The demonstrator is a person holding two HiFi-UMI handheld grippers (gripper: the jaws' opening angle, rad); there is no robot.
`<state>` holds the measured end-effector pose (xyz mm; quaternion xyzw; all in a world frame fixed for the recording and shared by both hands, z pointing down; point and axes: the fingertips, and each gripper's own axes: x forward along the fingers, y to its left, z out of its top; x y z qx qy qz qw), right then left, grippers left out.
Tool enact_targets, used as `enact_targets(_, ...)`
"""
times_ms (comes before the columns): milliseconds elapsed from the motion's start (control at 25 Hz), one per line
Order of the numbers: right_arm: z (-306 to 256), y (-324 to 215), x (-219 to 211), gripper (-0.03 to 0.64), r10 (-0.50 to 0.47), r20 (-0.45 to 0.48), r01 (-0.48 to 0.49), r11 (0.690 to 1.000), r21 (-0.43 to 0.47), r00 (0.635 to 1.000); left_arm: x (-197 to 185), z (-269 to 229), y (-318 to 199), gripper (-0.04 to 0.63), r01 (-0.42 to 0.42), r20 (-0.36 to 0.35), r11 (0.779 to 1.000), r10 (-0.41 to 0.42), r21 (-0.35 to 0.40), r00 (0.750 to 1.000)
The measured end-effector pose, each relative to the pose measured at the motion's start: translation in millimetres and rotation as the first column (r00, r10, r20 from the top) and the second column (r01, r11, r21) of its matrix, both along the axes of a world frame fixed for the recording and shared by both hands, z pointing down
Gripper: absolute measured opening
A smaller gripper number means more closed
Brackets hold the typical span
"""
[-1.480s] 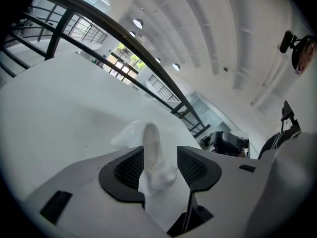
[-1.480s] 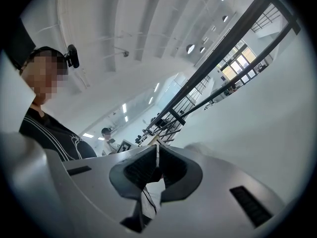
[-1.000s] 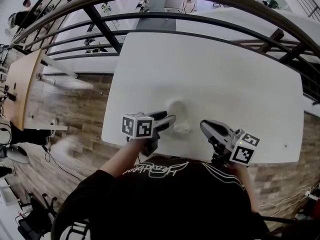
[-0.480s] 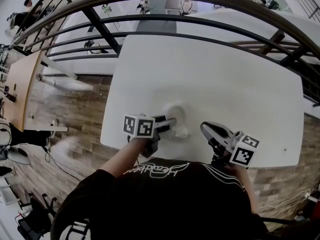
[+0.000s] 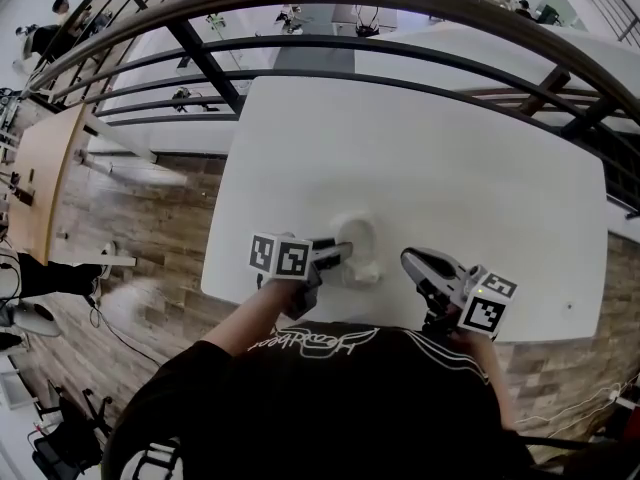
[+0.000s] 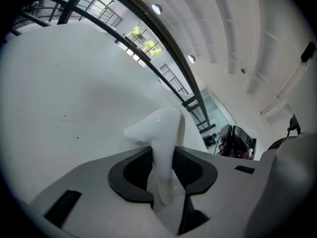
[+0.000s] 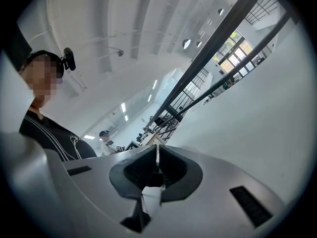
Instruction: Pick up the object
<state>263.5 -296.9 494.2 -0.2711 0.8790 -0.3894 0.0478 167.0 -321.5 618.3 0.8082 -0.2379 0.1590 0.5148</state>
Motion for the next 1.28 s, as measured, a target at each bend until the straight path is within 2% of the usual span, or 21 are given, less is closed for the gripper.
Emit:
enact_targets(320,7,-1,-2,0.021,0.009,-0.01,-0.009,1.0,-0.017,1.0,-2,-1,-1,0.129,0.0,-0.003,1.0,0.0,0.02,1.0)
enact_targets(560,8,-1,-3,0.021,0.029,-0.014,-0.03,0.999,-0.019,0.999,0,-15,-5,0.129,0.001,-0.039,0.999,0.0,0.035,0.999)
enact_targets(800,-7,9,-7,0.021,0.063,-0.019,-0.063,0.998,-0.006,0.998,-5,-50,0,0.128,-0.018,-0.091,0.997,0.025,0.076,0.996)
enact_targets(1000,-30,17,-11,0.021,0.106,-0.022,-0.105,0.994,0.043,0.994,-16,-79,9,0.128,-0.032,-0.126,0.993,0.047,0.116,0.991)
enact_targets(1280,-67,34,-31,0.021,0.172,-0.043,-0.166,0.978,0.124,0.984,-55,-131,34,0.127,-0.061,-0.147,0.977,0.092,0.205,0.985)
